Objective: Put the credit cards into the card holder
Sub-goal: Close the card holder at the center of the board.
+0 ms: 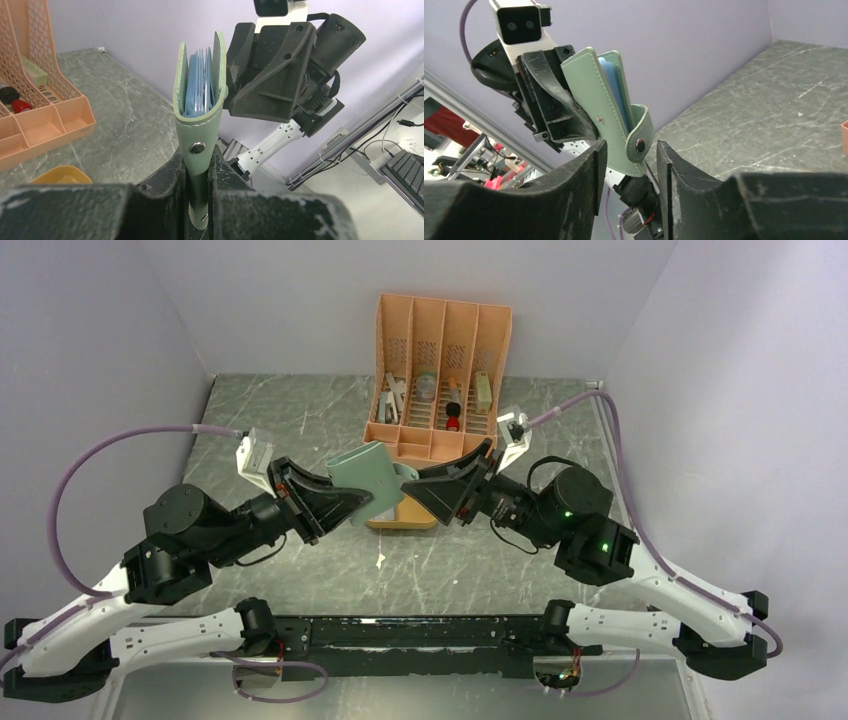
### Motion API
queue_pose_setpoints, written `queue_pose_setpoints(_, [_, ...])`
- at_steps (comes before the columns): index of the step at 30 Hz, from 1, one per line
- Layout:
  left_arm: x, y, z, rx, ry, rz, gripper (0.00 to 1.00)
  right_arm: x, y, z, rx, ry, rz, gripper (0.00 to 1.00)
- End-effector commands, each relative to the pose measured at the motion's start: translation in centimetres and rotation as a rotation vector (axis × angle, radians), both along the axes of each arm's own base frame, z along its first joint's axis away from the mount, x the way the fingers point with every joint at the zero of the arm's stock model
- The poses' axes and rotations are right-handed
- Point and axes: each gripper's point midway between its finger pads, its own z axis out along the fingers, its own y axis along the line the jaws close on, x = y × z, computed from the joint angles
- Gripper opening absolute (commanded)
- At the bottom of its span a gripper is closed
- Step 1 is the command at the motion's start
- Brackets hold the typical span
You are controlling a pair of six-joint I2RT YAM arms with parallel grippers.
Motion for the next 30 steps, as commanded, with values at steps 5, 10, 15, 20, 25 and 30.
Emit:
queue_pose_setpoints(5, [-0.79, 1.04, 1.64, -0.024, -0.054, -0.017, 0.05, 0.04, -0.82, 1.82, 0.035, -0.018, -0.023, 0.38])
queue_pose_setpoints(10, [-0.89, 0.93, 1.67, -0.022, -0.059, -0.025, 0.05, 0.28, -1.35, 1.72, 0.037, -0.016, -0.048, 0.33])
queue_pose_setpoints(15, [-0.98, 0.92, 1.77, -0.027, -0.058, -0.029, 0.05, 0.22, -1.28, 1.83, 0.036, -0.022, -0.043, 0.21])
queue_pose_setpoints(20, [-1.04, 0.97, 1.90, -0.033, -0.057, -0.031, 0.05, 0.22, -1.07, 1.73, 0.026, -0.024, -0.039, 0.22])
queue_pose_setpoints(25, [-1.08, 1.05, 1.98, -0.039, -0.057, -0.031, 0.05, 0.29, -1.21, 1.64, 0.024, -0.019, -0.045, 0.18])
queue_pose_setpoints(30, [-1.15, 1.14, 2.10, -0.044, -0.061, -0.032, 0.05, 0.23, -0.95, 1.49, 0.011, -0.015, -0.036, 0.08])
